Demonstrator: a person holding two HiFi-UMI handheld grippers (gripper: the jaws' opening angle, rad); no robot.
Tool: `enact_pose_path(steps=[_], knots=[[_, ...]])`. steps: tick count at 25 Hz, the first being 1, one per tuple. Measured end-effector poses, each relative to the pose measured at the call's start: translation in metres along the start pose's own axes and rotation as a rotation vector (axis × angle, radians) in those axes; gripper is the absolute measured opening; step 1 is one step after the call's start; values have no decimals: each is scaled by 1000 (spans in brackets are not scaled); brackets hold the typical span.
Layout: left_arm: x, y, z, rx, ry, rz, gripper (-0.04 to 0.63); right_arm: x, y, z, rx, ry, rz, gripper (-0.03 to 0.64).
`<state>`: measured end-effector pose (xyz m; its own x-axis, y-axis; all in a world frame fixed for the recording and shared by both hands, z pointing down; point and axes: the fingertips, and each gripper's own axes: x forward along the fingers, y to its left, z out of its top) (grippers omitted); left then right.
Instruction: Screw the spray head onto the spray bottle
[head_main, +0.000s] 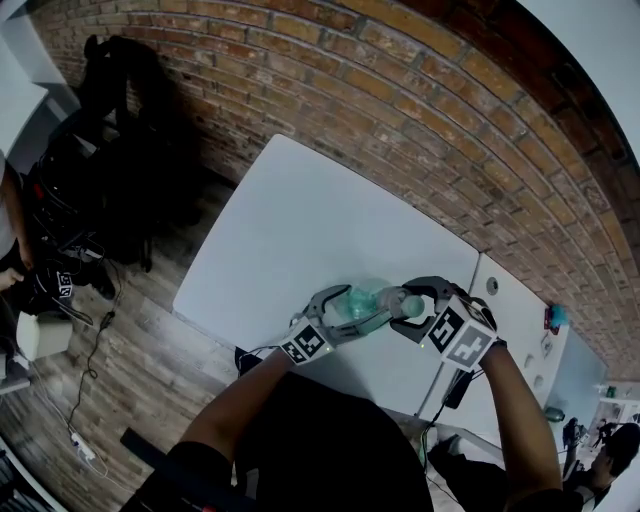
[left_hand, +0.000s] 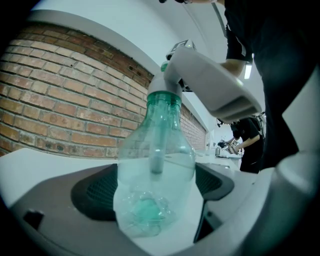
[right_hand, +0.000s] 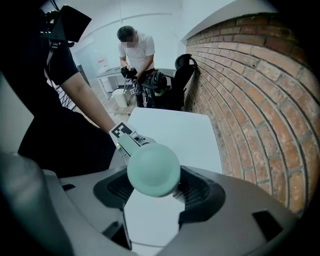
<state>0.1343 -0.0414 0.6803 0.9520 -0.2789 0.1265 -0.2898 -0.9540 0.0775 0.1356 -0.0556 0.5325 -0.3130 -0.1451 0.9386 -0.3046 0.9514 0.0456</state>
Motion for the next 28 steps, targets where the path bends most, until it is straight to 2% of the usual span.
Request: enact_pose_path(steps=[4,9,14,17,24,28], knots=[[1,2,-11,10,29,11,469,-2,-1,0,-86,-19,1,270],[1,1,-18,-2,52,4,470,-15,-5,-4,-139,-5,14,270],[1,1,-5,26,32,7,470,-34,-7,2,-234,-17,48,268],[3,2,-7,23,29,13,471,-40,-6,6,-352,12,71,270],[3,3,-12,14,40,26,471,-19,12,3,-658,161,165,269],[4,2,-11,14,31,32,469,-6,12,-2,-781,227,151,268]])
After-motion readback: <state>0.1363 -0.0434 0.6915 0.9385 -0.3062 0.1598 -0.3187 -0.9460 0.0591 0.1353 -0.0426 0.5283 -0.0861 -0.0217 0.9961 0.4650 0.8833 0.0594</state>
